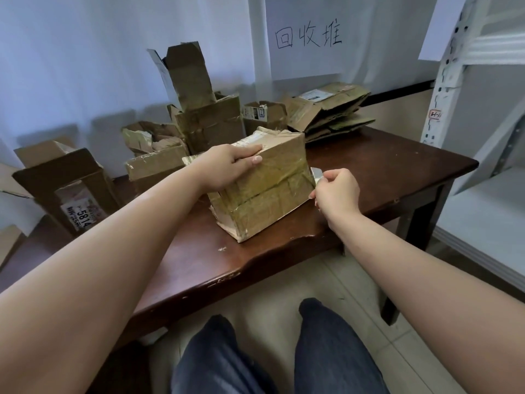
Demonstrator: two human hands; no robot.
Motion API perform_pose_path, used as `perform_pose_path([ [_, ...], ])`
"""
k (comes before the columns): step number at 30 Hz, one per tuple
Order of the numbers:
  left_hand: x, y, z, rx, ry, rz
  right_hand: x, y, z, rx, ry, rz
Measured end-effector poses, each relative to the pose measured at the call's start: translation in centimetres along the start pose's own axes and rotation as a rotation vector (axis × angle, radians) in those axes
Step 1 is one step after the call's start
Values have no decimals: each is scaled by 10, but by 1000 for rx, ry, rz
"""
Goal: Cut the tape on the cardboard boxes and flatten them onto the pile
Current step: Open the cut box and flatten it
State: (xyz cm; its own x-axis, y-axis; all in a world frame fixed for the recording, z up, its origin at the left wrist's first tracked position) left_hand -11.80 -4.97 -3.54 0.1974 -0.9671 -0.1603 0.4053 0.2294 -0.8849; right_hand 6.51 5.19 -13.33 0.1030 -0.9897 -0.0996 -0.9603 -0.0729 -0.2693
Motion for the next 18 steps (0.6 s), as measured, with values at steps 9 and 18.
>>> perform_pose_path([
  [9, 0, 1, 5, -33, 26, 0, -8, 28, -7, 85, 38, -44],
  [18, 1, 2, 3, -75, 16, 28, 7, 35, -16, 111, 46, -63],
])
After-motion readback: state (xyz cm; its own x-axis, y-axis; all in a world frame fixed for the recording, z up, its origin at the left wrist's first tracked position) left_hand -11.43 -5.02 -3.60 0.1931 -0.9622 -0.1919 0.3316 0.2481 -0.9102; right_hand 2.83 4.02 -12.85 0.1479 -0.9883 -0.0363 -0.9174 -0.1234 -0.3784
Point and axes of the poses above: each hand's wrist, its own x-axis away from the middle knuckle, its own y-axis out of the palm, z = x × y, the point moved 7 cm from there along -x, towards the middle knuckle, and after that the axes turned 7 degrees about x, right-handed, at the moved point
